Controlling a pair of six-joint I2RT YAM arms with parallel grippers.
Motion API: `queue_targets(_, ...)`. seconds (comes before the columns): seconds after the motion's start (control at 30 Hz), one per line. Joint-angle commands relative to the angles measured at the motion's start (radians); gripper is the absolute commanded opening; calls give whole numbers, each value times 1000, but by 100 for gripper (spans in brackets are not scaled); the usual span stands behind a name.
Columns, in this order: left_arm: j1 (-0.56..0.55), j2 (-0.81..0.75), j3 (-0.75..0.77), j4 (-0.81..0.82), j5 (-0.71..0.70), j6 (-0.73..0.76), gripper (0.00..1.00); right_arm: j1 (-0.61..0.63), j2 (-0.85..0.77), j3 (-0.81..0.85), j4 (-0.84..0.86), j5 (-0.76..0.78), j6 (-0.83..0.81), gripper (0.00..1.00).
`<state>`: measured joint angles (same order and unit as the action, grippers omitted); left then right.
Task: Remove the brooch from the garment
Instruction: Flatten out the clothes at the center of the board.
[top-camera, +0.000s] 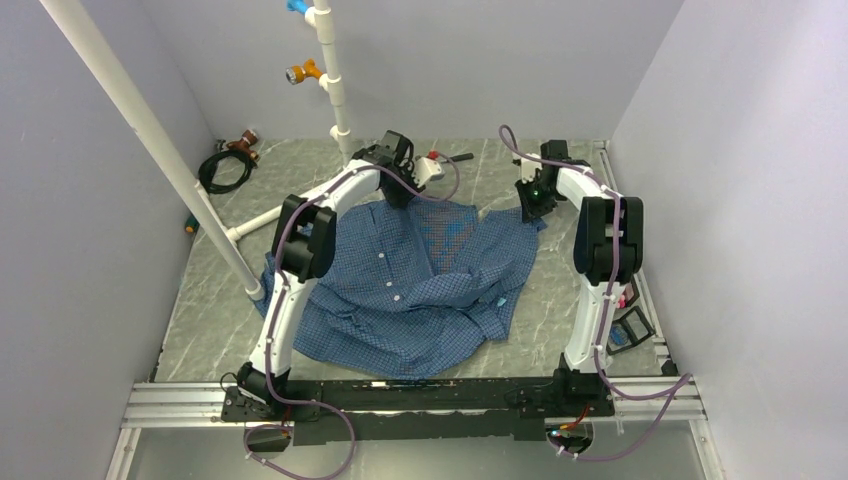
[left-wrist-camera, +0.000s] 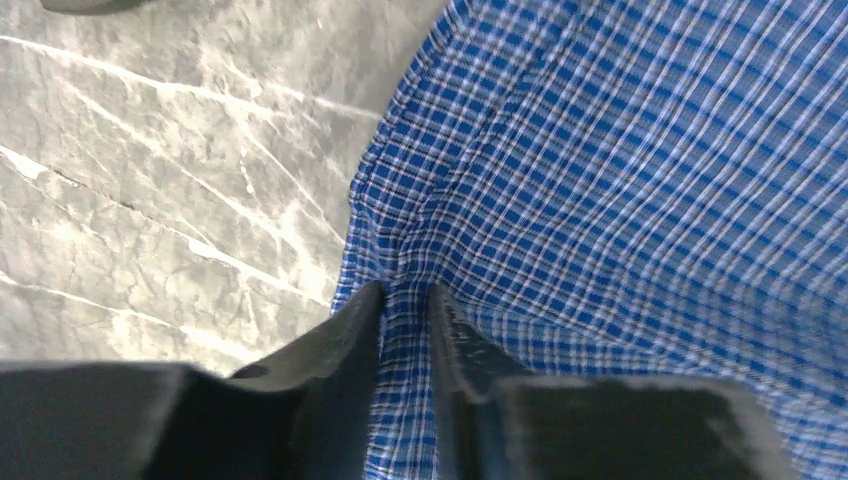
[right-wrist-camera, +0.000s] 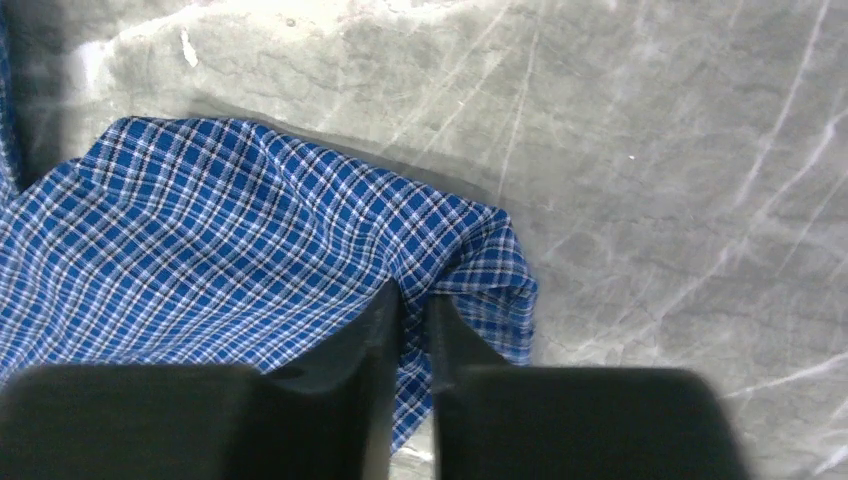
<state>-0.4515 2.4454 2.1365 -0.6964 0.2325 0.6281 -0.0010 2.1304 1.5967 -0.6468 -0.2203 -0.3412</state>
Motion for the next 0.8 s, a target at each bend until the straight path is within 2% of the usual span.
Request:
queue_targets(0.0,23,-75,-59,-3,-88,63,19,-5,6,22,21,53,-20,0)
queue_targets(0.07,47,-97,-79,3,-88,53,7,-5,-9,9,63,96,-21,0)
queue_targets(0.13,74,-114,-90,25,-87,28,1,-5,-38,-11,142,160,-17,0)
queue_targets(0.3,125,-149,-113,123,-109,-29,0,-6,-56,2,353,370,-39,0)
queue_targets(0.5,157,-178,-166,280,-202,-76,0,-45,21,130,475,546,-70,0)
queue_targets(0.77,170,-128,-120,285,-253,-84,0,-106,138,305,536,710,-162,0)
